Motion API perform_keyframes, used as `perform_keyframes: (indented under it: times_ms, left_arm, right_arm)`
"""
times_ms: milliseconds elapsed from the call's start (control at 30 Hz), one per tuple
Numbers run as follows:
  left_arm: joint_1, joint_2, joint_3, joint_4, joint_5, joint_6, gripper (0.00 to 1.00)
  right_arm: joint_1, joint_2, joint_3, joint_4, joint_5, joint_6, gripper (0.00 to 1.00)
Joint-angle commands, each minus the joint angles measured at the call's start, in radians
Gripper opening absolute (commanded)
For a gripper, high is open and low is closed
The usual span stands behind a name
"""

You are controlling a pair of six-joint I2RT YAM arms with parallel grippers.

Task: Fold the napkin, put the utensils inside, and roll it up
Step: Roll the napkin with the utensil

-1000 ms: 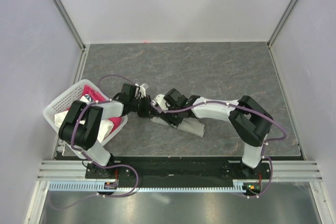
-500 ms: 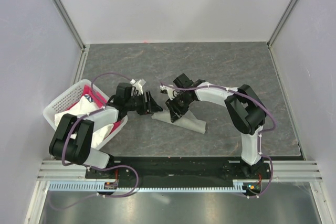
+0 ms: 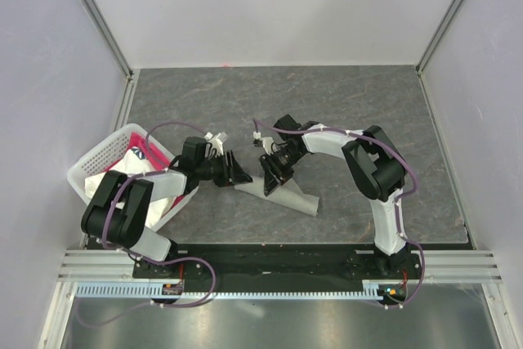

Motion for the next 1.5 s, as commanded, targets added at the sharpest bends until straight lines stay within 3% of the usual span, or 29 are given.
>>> perform_keyframes:
  times_ms: [0,33,133,200,267,500,700,800,933,1133,1333,1467]
  left_arm:
    - [0.002,0.033,-0.007,0.063,0.055,-0.016,0.43]
    - [0.000,0.037,-0.006,0.063,0.061,-0.014,0.34]
    - [0.000,0.056,-0.004,0.062,0.070,-0.016,0.19]
    - [0.002,0.066,-0.003,0.056,0.064,-0.019,0.14]
    - [0.002,0.074,0.008,0.043,0.058,-0.019,0.02]
    - [0.003,0.120,0.072,-0.079,0.032,0.015,0.02]
    - [0.002,0.157,0.104,-0.108,0.027,0.007,0.02]
    - [0.003,0.172,0.120,-0.119,0.029,-0.001,0.02]
    - [0.003,0.183,0.137,-0.142,0.029,-0.004,0.02]
    - [0.003,0.208,0.155,-0.151,0.040,0.002,0.02]
    - [0.003,0.209,0.163,-0.158,0.038,0.004,0.02]
    - [0.003,0.209,0.167,-0.159,0.035,0.002,0.02]
  right_arm:
    - [-0.012,0.077,-0.010,-0.048,0.071,-0.014,0.45]
    - [-0.012,0.075,-0.005,-0.048,0.071,-0.012,0.46]
    - [-0.027,0.071,0.010,-0.045,0.093,0.000,0.48]
    - [-0.036,0.063,0.019,-0.042,0.101,0.005,0.53]
    - [-0.039,0.045,0.027,-0.039,0.110,0.006,0.60]
    - [-0.039,-0.113,-0.013,0.066,0.150,0.002,0.68]
    - [-0.041,-0.323,-0.134,0.249,0.175,-0.001,0.82]
    - [-0.029,-0.409,-0.209,0.303,0.198,-0.023,0.84]
    - [0.042,-0.503,-0.293,0.309,0.418,-0.070,0.86]
    - [0.161,-0.540,-0.352,0.331,0.619,-0.104,0.88]
    - [0.240,-0.482,-0.340,0.329,0.680,-0.136,0.86]
    - [0.270,-0.433,-0.320,0.312,0.698,-0.150,0.80]
